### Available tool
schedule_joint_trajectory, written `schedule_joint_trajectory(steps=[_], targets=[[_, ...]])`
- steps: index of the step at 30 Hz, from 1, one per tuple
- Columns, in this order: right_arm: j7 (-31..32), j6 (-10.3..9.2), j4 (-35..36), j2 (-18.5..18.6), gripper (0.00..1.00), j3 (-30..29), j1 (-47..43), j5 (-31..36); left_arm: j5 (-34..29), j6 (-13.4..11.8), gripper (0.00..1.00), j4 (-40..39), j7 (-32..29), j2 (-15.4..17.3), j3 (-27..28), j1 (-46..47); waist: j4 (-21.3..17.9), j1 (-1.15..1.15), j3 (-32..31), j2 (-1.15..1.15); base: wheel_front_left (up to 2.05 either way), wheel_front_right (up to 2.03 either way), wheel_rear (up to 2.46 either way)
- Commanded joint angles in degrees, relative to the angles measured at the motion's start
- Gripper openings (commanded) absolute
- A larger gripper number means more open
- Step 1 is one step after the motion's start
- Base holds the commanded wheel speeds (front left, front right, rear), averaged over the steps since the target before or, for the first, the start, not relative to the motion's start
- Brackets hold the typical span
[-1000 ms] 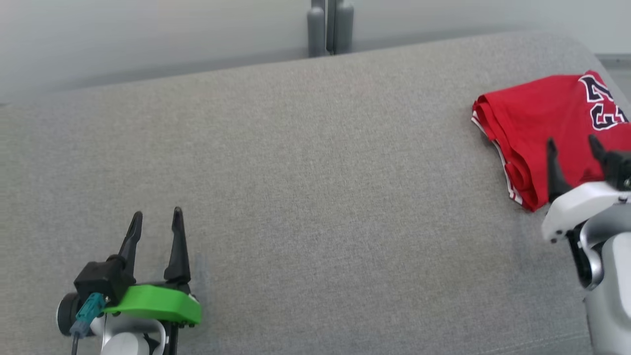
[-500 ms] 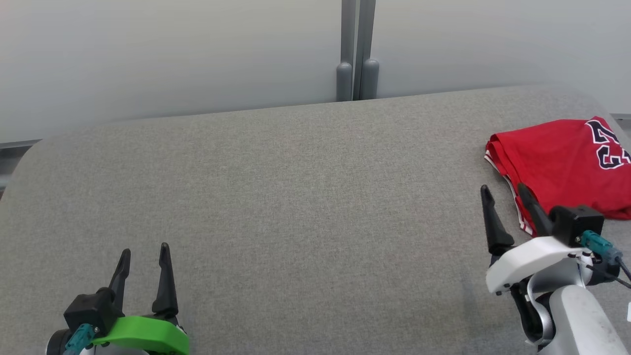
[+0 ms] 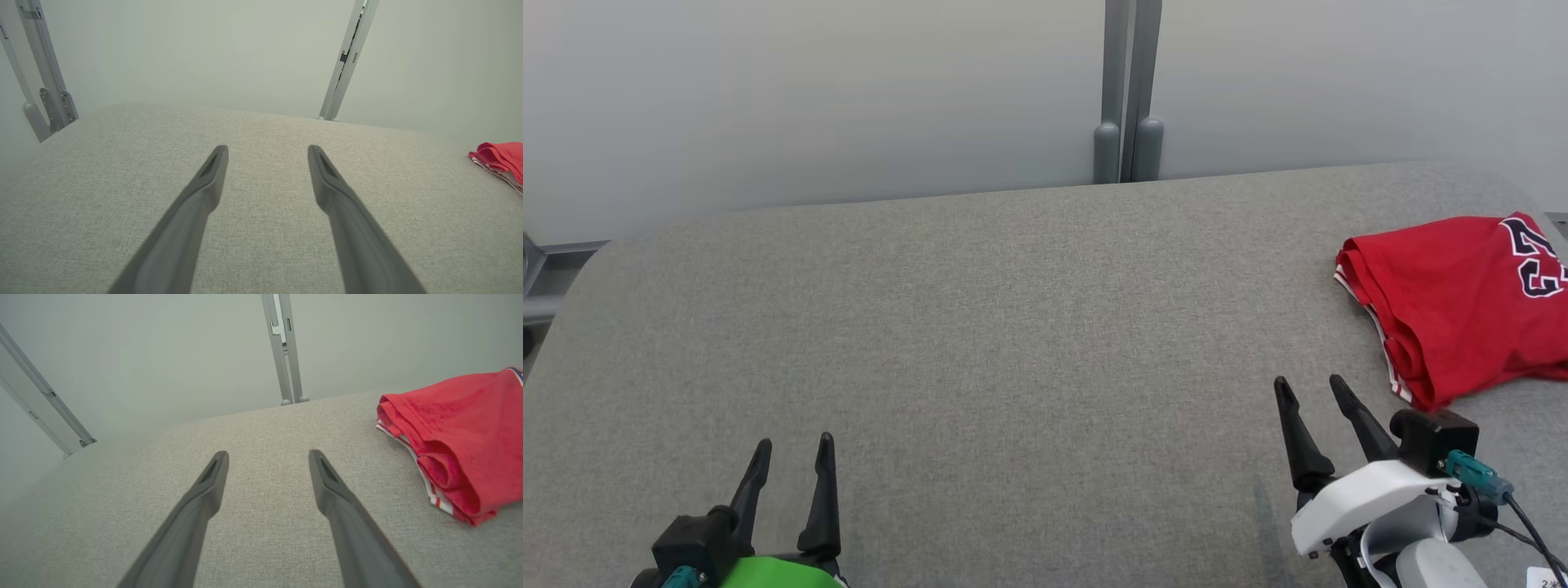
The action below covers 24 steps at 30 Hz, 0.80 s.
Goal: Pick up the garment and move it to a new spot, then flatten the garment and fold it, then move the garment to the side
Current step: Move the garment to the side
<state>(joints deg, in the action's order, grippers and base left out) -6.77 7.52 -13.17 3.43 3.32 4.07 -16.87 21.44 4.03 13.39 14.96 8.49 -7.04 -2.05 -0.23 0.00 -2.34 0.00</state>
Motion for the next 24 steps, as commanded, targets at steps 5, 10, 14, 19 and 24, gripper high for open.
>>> schedule_joint_trajectory(steps=[5, 10, 14, 19, 24], targets=[[-0.4, -0.07, -0.7, -0.3, 1.0, -0.7, -2.0, 0.4, -0.8, 0.4, 1.0, 0.3, 0.3, -0.3, 1.2, -1.7, 0.6, 0.0, -0.2, 0.0, 0.0, 0.0, 0.0], [0.2, -0.07, -0.9, -0.5, 1.0, -0.3, -2.6, 0.9, -0.9, 0.5, 1.0, 1.1, 0.3, -0.5, 2.4, -2.2, 1.1, 0.0, -0.4, 0.0, 0.0, 0.0, 0.0], [0.4, -0.07, -0.9, -0.5, 1.0, 0.2, -2.6, 0.5, -1.3, 0.7, 1.0, 1.4, 0.3, -0.8, 2.8, -2.4, 1.5, 0.0, -0.3, 0.0, 0.0, 0.0, 0.0], [0.4, -0.07, -1.1, -0.5, 1.0, 0.4, -2.6, 0.2, -1.6, 1.1, 1.0, 1.6, 0.3, -1.1, 3.1, -2.5, 1.9, 0.0, 0.0, 0.0, 0.0, 0.0, 0.0], [0.5, -0.07, -1.2, -0.5, 1.0, 0.3, -2.5, 0.5, -1.8, 1.4, 1.0, 1.8, 0.3, -1.3, 3.5, -2.1, 2.1, 0.0, 0.1, 0.0, 0.0, 0.0, 0.0]])
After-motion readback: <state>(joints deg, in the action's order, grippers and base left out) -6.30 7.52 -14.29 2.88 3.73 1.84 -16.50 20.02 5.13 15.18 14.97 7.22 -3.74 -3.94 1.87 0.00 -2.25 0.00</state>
